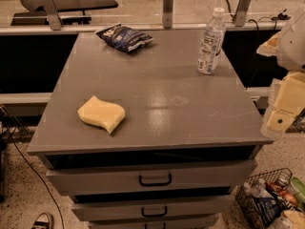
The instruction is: Move blue plastic bottle near blue chip bag
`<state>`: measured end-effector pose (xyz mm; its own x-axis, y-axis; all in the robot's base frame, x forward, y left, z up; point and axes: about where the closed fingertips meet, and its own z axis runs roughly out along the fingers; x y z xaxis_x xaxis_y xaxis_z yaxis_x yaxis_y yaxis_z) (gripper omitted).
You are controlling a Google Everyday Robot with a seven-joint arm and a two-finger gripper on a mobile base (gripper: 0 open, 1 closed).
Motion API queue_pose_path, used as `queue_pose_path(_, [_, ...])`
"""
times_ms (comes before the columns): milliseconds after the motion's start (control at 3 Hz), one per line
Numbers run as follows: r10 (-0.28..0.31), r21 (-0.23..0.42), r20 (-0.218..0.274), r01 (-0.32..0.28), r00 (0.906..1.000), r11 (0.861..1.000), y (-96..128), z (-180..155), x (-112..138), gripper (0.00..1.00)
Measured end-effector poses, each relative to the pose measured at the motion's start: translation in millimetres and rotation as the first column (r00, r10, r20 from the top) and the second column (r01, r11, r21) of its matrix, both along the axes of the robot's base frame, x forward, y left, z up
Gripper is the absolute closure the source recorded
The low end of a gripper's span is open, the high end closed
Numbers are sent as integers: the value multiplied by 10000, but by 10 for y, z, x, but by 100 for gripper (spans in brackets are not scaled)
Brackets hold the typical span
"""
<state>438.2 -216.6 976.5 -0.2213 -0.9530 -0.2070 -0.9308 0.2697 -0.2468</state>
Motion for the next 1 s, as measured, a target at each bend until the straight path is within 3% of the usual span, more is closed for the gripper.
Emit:
queue_pose_path(333, [0, 0, 0, 0, 10000, 10000, 0, 0, 0, 0])
queue_pose_path(667, [-674, 437, 648, 646, 9956, 9970, -179, -62, 394, 0])
queue_pose_path(1000, [-2055, 2214, 1895, 1621, 9601, 9616, -564, -249, 1407, 0])
